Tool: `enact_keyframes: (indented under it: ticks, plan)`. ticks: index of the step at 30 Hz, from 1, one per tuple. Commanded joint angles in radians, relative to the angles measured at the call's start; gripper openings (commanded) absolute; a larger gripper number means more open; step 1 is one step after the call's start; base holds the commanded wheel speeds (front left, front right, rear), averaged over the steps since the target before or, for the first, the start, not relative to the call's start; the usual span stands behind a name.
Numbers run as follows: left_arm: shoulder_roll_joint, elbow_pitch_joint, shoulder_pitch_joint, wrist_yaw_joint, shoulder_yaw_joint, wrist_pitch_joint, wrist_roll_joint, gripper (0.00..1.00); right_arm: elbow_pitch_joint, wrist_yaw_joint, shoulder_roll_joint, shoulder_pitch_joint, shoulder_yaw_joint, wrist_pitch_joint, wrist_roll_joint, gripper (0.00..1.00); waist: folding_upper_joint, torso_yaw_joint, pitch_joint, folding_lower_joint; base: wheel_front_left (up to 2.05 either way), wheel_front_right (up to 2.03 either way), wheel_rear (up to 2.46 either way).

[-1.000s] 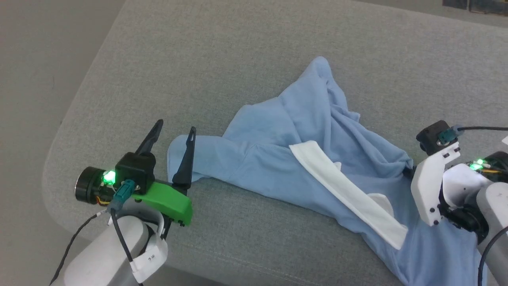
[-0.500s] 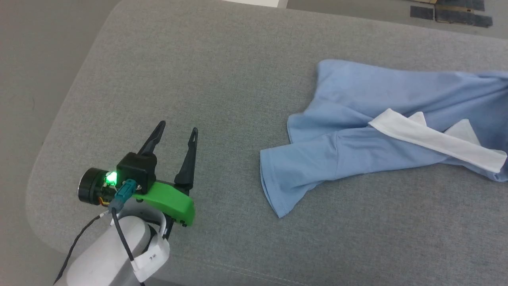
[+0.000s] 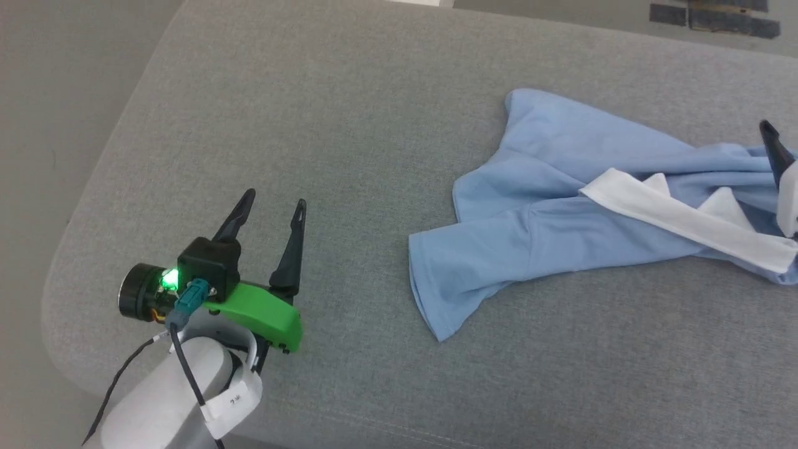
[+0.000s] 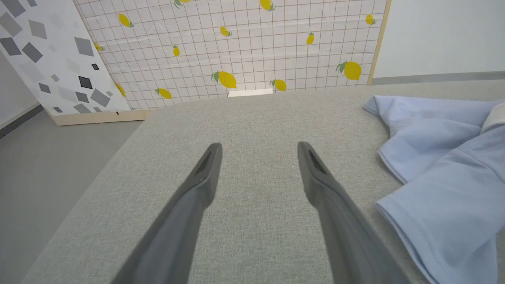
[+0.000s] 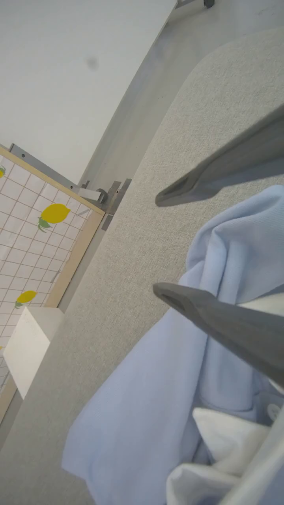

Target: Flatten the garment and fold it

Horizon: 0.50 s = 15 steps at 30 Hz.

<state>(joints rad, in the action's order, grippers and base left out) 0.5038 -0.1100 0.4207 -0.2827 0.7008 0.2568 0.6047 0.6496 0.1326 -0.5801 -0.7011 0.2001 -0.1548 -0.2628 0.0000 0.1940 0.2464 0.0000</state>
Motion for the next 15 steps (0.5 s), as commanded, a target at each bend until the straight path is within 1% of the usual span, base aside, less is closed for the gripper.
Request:
enact_keyframes:
  ticks: [1, 5, 8, 11, 15]
  plan:
    - [0.002, 0.0, -0.008, 0.001, -0.007, 0.004, 0.012, 1.0, -0.007, -0.002, 0.005, -0.014, 0.006, 0.032, -0.019, 1.0, 0.0, -0.03, -0.031, 0.0, 0.0, 0.0, 0.0]
    - [0.004, 0.006, -0.019, -0.001, -0.024, 0.004, 0.032, 1.0, -0.054, -0.002, 0.023, 0.005, 0.031, 0.127, -0.071, 1.0, 0.0, -0.069, -0.068, 0.0, 0.0, 0.0, 0.0]
    - [0.004, 0.014, -0.028, -0.004, -0.039, 0.004, 0.047, 1.0, -0.111, -0.002, 0.04, 0.049, 0.033, 0.192, -0.116, 1.0, 0.0, -0.101, -0.093, 0.0, 0.0, 0.0, 0.0]
    - [0.007, 0.022, -0.035, -0.007, -0.05, 0.004, 0.058, 1.0, -0.178, -0.002, 0.057, 0.113, 0.021, 0.24, -0.138, 1.0, 0.0, -0.129, -0.11, 0.0, 0.0, 0.0, 0.0]
    - [0.013, 0.032, -0.043, -0.006, -0.056, 0.001, 0.069, 1.0, -0.273, -0.002, 0.094, 0.227, -0.033, 0.299, -0.125, 1.0, 0.0, -0.163, -0.116, 0.0, 0.0, 0.0, 0.0]
